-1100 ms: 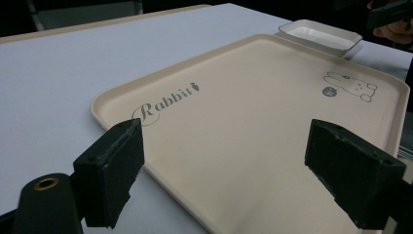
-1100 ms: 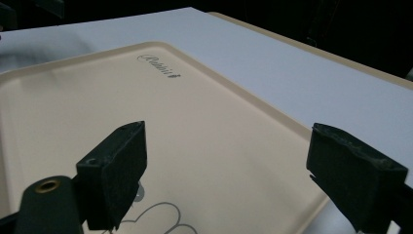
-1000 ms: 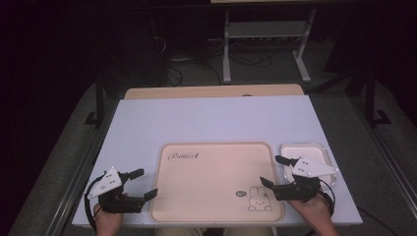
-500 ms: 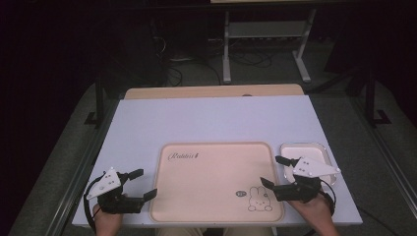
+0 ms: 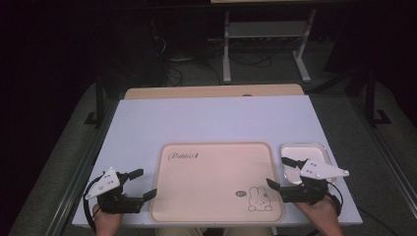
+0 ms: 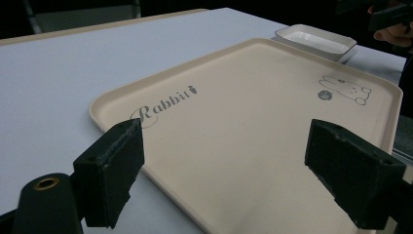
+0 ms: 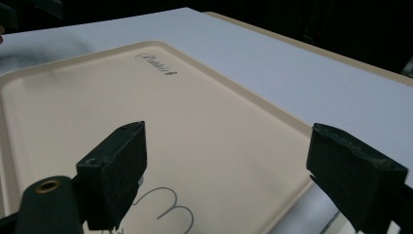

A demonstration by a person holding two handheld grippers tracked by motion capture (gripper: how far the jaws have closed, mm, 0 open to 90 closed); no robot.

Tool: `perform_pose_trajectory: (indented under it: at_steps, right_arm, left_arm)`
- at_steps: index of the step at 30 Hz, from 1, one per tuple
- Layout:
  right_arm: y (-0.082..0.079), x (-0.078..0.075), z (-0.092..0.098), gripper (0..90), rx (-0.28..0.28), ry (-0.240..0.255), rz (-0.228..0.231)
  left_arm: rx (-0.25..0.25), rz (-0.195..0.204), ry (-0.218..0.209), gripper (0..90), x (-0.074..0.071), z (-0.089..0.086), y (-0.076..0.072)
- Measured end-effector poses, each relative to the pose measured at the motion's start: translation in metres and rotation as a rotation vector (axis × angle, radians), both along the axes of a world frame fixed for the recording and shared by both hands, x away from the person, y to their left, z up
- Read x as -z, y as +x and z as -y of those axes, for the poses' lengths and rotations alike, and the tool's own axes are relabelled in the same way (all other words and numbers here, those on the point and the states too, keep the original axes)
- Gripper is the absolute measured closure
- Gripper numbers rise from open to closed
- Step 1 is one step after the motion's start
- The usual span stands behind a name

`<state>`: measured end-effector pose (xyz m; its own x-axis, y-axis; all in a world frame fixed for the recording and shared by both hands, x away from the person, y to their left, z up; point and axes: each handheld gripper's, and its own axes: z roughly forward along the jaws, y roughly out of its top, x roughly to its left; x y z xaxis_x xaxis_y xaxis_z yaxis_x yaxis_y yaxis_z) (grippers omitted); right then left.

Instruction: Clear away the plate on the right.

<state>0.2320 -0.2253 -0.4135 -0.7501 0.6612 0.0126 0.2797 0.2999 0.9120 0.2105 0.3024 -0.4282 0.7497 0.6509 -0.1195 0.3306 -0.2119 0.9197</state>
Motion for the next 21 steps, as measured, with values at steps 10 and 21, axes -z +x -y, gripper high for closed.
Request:
perform_pose_trajectory:
  at_steps: [10,21]
  right_arm:
    - [-0.003,0.000,0.009,14.1,0.005,0.007,-0.012]
    - [-0.008,0.001,0.024,14.2,0.009,-0.003,-0.044]
  left_arm:
    - [0.002,0.001,-0.001,14.0,0.000,-0.001,0.000]
    - [-0.002,-0.001,0.002,14.0,0.000,-0.001,0.000]
